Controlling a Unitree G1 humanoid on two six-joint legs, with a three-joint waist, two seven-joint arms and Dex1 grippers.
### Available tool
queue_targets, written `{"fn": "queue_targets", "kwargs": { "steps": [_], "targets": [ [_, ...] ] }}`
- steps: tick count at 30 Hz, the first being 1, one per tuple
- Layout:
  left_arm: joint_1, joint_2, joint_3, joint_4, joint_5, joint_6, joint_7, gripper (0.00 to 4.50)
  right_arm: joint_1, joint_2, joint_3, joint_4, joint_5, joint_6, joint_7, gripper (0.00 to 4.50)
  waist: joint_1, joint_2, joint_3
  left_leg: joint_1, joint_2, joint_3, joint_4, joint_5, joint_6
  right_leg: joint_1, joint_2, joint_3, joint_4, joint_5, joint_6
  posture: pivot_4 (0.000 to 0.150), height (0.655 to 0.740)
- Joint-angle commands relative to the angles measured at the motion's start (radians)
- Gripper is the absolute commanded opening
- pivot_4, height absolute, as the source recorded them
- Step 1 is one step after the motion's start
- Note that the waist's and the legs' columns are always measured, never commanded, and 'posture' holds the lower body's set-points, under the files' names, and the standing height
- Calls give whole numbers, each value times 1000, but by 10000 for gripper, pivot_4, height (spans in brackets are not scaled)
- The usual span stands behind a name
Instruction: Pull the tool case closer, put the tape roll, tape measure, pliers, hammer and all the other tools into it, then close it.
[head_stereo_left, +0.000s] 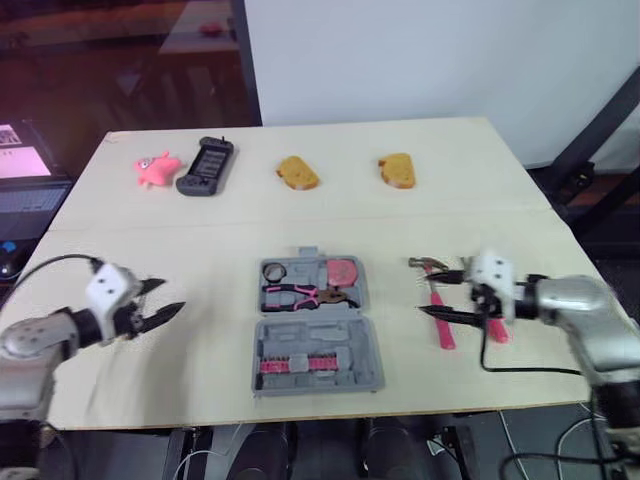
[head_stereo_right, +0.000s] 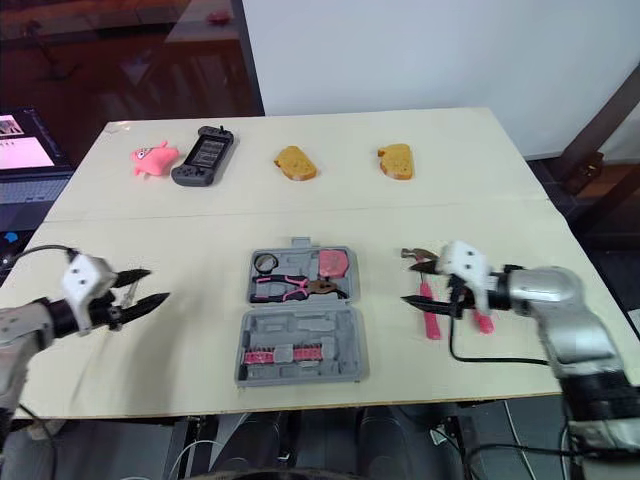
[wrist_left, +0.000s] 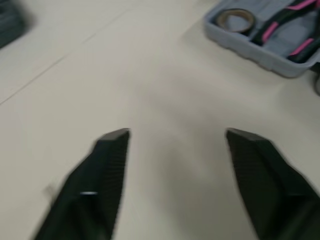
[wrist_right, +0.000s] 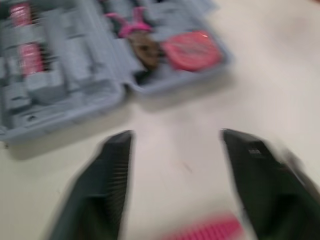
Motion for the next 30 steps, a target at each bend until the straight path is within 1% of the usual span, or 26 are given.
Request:
{"fn": "queue_targets", "kwargs": {
  "steps": [1,3,5,7,11,14,18,21,26,30],
  "targets": [
    [47,25,112,-1,-65,-5,-29,44588,68,-29,-135,-13,59,-1,-15,44169,-1,0,0,0,0,0,0,0,0,0,0,0,0,0,0,1500,7400],
    [101,36,185,37,-97,-16,-64,44588,141,-42,-221,-5,82,8,-18,44169,-2,0,0,0,0,1,0,0,0,1,-1,0,0,-1,-3,1500,7400],
    [151,62,275,157,-120,-41,-103,44588,233,-58,-306,32,81,-8,-14,44169,-3,0,0,1,1,1,1,0,0,1,0,1,0,-2,-4,1500,7400],
    [176,89,323,267,-126,-75,-132,44588,287,-66,-362,73,81,-28,-10,44169,-7,0,0,1,1,1,0,0,0,0,0,1,-1,-2,-4,1500,7400],
    [189,128,378,405,-138,-116,-171,44588,312,-89,-419,167,84,-71,-1,44169,-6,0,0,1,1,4,1,0,0,1,0,2,-1,-2,-4,1500,7400],
    [174,136,390,447,-142,-129,-181,44588,307,-111,-422,211,66,-104,11,44169,-3,0,0,2,1,3,1,0,0,3,-4,1,-1,-2,-4,1500,7400],
    [152,117,376,400,-154,-115,-179,44588,234,-135,-394,224,84,-89,21,44169,-3,-1,0,1,1,3,1,0,0,2,-5,0,-1,-3,-4,1500,7400],
    [142,99,366,333,-164,-88,-161,44588,197,-138,-363,172,104,-35,34,44169,-4,-1,0,1,1,3,1,0,0,2,-5,0,-1,-3,-4,1500,7400],
    [155,64,347,116,-210,40,-129,44588,188,-162,-293,-24,177,147,66,44169,-5,0,0,0,1,3,0,0,0,1,-5,1,-1,-2,-3,1500,7400],
    [185,43,295,-94,-218,169,-60,44588,50,-182,-215,-229,314,342,51,44169,-9,1,1,0,1,4,1,0,0,0,-5,2,-1,-2,-3,1500,7400]
  ]
}}
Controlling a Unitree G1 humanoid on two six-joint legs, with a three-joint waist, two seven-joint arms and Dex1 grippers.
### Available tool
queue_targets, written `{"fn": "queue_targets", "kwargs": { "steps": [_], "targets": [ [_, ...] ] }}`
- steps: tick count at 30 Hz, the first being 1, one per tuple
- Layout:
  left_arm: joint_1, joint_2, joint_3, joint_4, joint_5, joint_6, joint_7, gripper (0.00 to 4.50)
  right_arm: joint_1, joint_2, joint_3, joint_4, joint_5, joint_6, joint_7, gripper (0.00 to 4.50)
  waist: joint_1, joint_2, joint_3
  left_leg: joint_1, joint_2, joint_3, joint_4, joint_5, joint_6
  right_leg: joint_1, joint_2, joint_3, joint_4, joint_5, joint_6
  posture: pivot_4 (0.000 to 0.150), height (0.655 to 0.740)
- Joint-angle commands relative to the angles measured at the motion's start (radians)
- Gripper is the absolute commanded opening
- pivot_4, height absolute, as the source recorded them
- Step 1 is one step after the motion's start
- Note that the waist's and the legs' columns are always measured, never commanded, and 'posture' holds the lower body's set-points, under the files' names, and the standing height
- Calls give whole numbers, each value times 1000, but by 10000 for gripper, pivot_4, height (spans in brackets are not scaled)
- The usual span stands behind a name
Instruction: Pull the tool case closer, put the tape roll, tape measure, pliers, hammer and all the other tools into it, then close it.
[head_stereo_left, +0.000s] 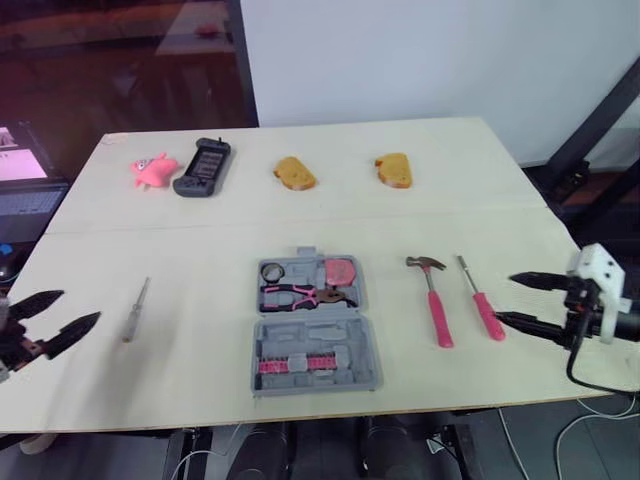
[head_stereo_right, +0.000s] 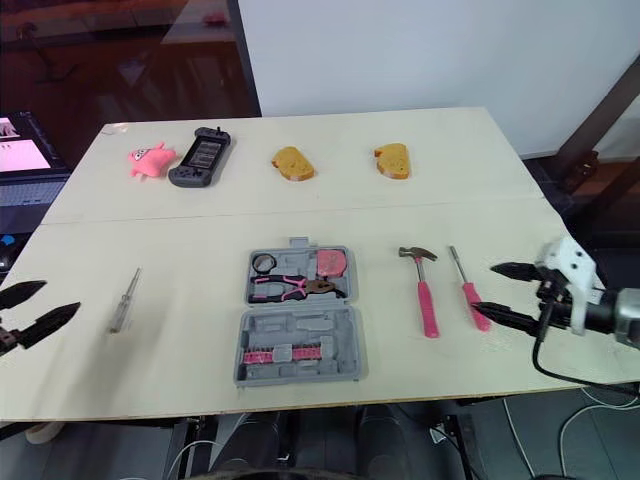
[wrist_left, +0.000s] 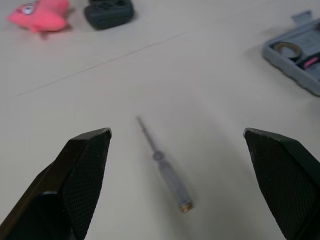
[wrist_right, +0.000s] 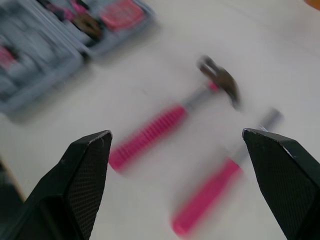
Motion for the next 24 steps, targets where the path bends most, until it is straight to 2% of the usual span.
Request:
{"fn": "queue_targets", "kwargs": {
  "steps": [1,6,10,13,17,20,24],
  "targets": [
    [13,-21,-21,-195,-34,114,88,44588,-137,-38,49,-180,122,143,-13,44169,0,0,0,0,0,0,0,0,0,0,0,0,0,0,0,1500,7400],
    [89,-157,-16,-465,-49,251,305,44588,-313,-94,216,-299,178,297,33,44169,6,-2,0,-2,0,-1,0,-1,1,-1,-1,-1,-2,0,1,1500,7400],
    [173,-280,41,-623,-80,270,422,44588,-526,-24,353,-246,108,269,12,44169,3,-2,0,-13,-2,0,2,-2,3,-12,-3,-2,-1,2,4,1500,7400],
    [225,-326,81,-701,-80,296,510,44588,-648,16,447,-164,69,276,57,44169,5,-2,0,-14,-2,0,2,-2,2,-13,-2,-2,0,2,4,1500,7400],
    [320,-384,96,-845,-29,334,634,44588,-761,71,541,-41,-29,158,122,44169,8,-3,0,-14,-3,0,2,-2,2,-11,-3,-4,-1,2,3,1500,7400],
    [376,-405,121,-923,-45,420,711,44588,-826,143,556,16,-70,102,101,44169,6,-3,0,-14,-3,1,4,-2,3,-11,-2,-3,-1,2,3,1500,7400],
    [393,-406,161,-937,-73,456,736,44588,-888,211,544,26,-36,141,106,44169,7,-3,0,-14,-2,-1,3,-1,2,-11,1,-4,0,2,3,1500,7400]
  ]
}}
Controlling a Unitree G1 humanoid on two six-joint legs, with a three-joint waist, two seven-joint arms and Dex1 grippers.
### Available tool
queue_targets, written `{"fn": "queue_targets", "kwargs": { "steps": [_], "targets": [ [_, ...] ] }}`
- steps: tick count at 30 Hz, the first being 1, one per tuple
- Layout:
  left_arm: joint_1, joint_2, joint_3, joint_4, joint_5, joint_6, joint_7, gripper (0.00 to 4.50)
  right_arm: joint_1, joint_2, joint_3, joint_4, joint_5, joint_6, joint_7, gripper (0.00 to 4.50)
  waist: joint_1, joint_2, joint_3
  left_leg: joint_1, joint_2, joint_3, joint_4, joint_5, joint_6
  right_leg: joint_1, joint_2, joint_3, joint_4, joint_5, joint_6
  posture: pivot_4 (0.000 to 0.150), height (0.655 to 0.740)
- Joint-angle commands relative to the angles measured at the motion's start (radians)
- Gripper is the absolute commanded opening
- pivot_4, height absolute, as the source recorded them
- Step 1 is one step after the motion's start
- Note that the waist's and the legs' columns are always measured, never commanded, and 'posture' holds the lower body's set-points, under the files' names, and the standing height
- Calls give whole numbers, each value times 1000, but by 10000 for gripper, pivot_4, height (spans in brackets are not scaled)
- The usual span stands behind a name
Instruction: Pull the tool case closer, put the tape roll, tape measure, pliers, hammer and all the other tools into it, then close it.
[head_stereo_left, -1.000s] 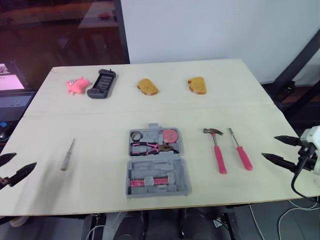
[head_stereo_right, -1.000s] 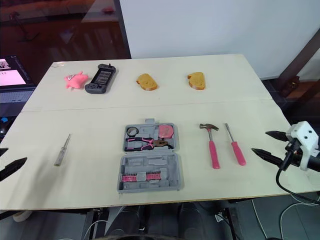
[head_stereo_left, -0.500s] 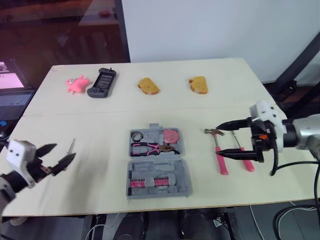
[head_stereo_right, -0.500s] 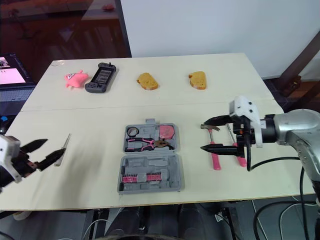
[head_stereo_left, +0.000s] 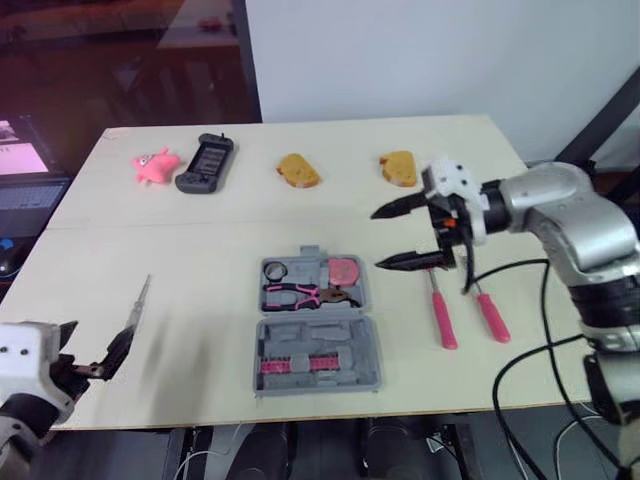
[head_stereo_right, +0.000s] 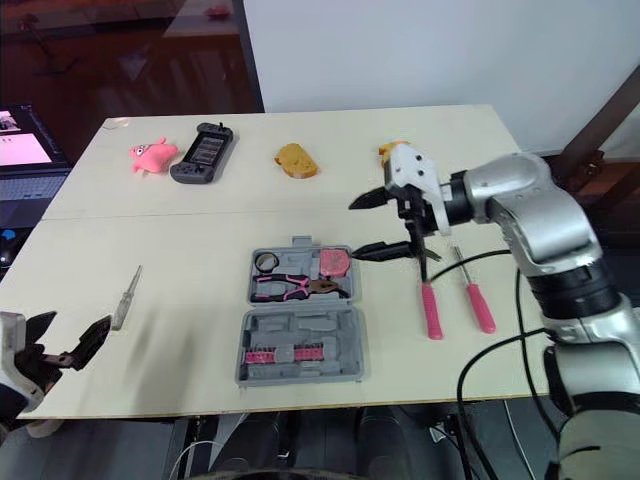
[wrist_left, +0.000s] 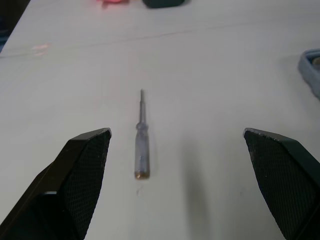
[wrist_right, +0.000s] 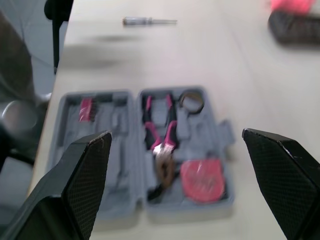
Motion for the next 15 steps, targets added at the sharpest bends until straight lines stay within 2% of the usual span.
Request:
{"fn": "queue_targets", "kwargs": {
  "steps": [1,5,8,10,12,15],
  "targets": [
    [0,16,64,-7,-22,21,17,44588,-68,28,-31,-5,33,34,11,44169,0,0,0,0,0,0,0,0,0,0,1,0,0,0,0,1500,7400],
    [-22,91,94,62,-48,87,-9,44588,-81,22,-34,-10,36,82,17,44169,2,-1,0,0,0,0,1,0,0,1,1,0,0,-1,-2,1500,7400],
    [-98,216,112,157,-74,189,-22,44588,-61,9,-60,-40,43,125,-17,44169,2,-1,0,0,0,-1,1,0,0,0,2,0,0,-1,-3,1500,7400],
    [-144,323,75,233,-53,251,-49,44588,-37,15,-90,-81,68,148,-43,44169,1,-1,0,0,0,-2,1,1,-1,0,3,-1,1,-1,-3,1500,7400],
    [-172,376,53,273,-43,276,-72,44588,-23,20,-107,-108,84,162,-57,44169,-3,0,0,0,0,-2,1,1,-1,0,3,0,1,-1,-3,1500,7400],
    [-331,496,-29,418,-39,313,-111,44588,6,-9,-147,-173,124,245,-97,44169,-3,0,0,0,0,0,0,1,-1,-1,3,2,1,1,-1,1500,7400]
  ]
}}
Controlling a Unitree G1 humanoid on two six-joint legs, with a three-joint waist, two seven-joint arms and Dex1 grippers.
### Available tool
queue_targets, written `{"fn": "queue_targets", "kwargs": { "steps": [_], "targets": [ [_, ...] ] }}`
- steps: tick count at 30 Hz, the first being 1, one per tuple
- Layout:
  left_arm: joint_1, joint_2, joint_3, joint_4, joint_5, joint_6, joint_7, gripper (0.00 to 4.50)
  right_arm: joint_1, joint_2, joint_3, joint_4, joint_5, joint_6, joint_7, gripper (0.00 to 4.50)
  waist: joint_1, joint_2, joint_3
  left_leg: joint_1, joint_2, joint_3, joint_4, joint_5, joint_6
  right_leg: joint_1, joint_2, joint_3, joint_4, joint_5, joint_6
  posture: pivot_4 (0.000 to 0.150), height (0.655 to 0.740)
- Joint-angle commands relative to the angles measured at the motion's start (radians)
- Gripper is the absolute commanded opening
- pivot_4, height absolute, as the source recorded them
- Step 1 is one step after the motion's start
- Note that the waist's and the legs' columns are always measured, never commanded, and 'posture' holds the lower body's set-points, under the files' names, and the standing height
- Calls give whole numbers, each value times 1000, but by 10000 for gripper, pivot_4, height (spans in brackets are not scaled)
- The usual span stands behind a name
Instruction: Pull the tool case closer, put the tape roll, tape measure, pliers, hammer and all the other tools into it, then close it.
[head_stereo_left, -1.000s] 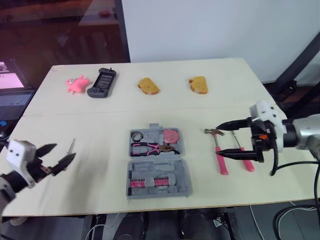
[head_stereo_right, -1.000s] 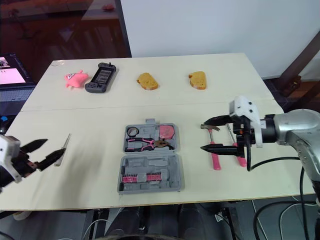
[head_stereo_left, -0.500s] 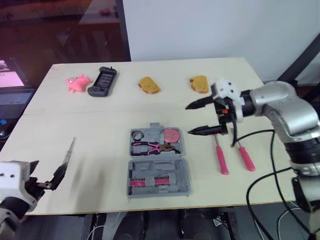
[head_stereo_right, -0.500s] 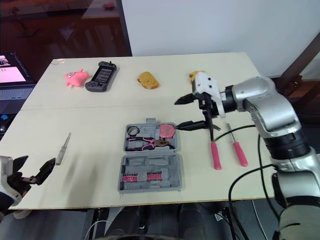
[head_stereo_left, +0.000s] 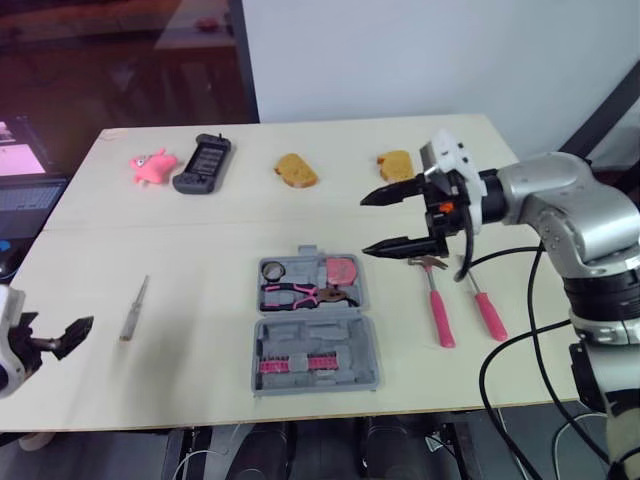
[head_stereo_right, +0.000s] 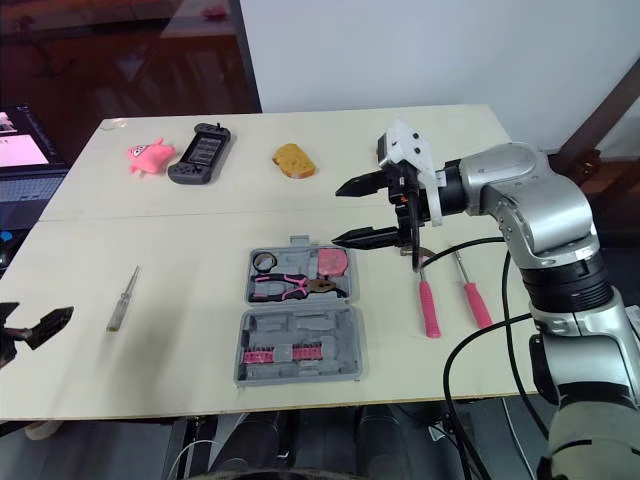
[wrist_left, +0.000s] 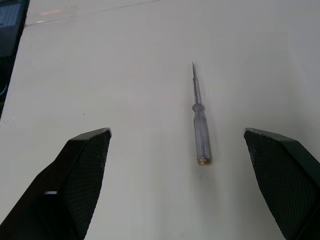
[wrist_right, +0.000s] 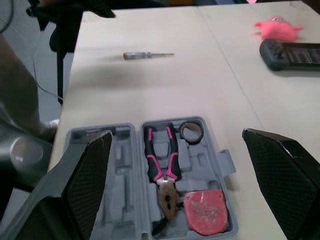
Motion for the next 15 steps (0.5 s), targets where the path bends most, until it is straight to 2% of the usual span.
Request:
{"fn": "queue_targets", "kwargs": {
  "steps": [1,4,7,15],
  "targets": [
    [-153,109,-78,143,13,38,-51,44588,4,-25,-78,-94,64,94,-55,44169,2,0,0,0,1,-1,0,0,0,0,1,0,1,0,0,1500,7400],
    [-276,169,-158,251,22,50,-96,44588,4,-24,-105,-130,102,168,-105,44169,0,0,0,-1,1,-1,-1,1,-1,-2,1,-1,1,1,0,1500,7400],
    [-416,215,-289,389,73,14,-156,44588,-28,29,-141,-151,147,231,-193,44169,-6,0,0,-1,1,0,-2,1,-2,-4,1,1,2,1,0,1500,7400],
    [-637,211,-527,635,194,4,-233,44588,-20,48,-148,-205,181,256,-278,44169,-4,-1,0,-4,1,3,-3,3,-5,-15,0,3,15,1,0,1500,7400]
  ]
}}
